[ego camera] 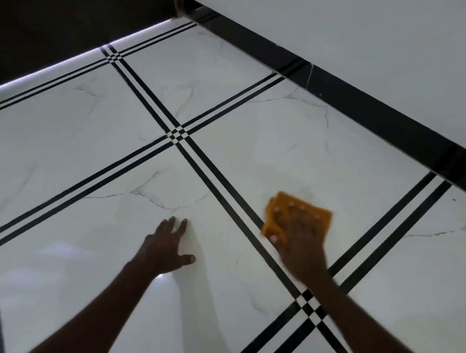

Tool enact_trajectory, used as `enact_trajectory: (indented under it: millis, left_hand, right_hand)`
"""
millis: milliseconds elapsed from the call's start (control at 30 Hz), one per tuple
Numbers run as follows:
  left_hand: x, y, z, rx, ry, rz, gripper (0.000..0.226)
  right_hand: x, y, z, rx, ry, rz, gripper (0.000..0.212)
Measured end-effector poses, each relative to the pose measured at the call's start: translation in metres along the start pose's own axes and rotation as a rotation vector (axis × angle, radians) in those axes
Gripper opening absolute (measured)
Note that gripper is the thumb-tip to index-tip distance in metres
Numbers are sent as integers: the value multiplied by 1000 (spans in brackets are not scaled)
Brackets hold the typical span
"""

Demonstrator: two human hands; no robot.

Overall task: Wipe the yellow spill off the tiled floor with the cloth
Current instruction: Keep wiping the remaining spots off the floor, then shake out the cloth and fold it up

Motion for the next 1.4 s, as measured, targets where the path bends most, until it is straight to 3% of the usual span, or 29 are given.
enact_trajectory:
  millis: [67,167,267,367,433,500,567,633,733,833,967,1167,1400]
  left_hand:
    - [11,-16,-1,-16,-47,17,102]
    - [5,-18,3,-45,-11,11,94]
    - [-27,-3,0,-34,81,-60,84]
    - [-79,13,-14,-37,26,-34,72]
    - [-114,22,-32,-48,-18,-9,65]
    - [-150,28,-56,-37,-17,-70,56]
    - [-187,29,-88,40,-7,-291,43]
    - [-236,33,-140,166,-61,-722,30]
    - [-304,27,-231,380,-166,-1231,30]
    - [-371,18,-322,485,-234,-1478,28]
    - [-472,11,-446,565,-390,-1502,19]
    - [-589,-20,-603,672,-647,-1251,8]
    - [-666,-44,-728,770,-511,-1403,13]
  right_hand:
    - [-26,-70,8,223,-43,10,67]
    - [-47,-73,47,459,-1,60,65]
    - [-44,32,100,247,62,69,58]
    - [-57,145,121,-16,221,190,38]
    - [-89,189,124,-20,405,497,34]
    - [-135,209,129,36,421,700,41]
    - [-194,220,124,46,393,822,42]
    - [-277,241,114,47,346,892,39]
    - [-406,269,90,-43,225,823,24]
    - [-529,300,67,-147,104,729,15]
    - [-689,343,39,-174,107,824,18]
    - [-865,396,-18,-175,260,1169,34]
    - [-1009,413,-73,-118,219,1239,33]
Point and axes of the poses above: each hand's wrist, its own z-axis towards the middle knuckle, its own x-axis out of the palm, y = z × x, the point moved 5 cm from there along z, towards the middle knuckle, and after that the axes turned 13 degrees about y, right-handed, at the moved point
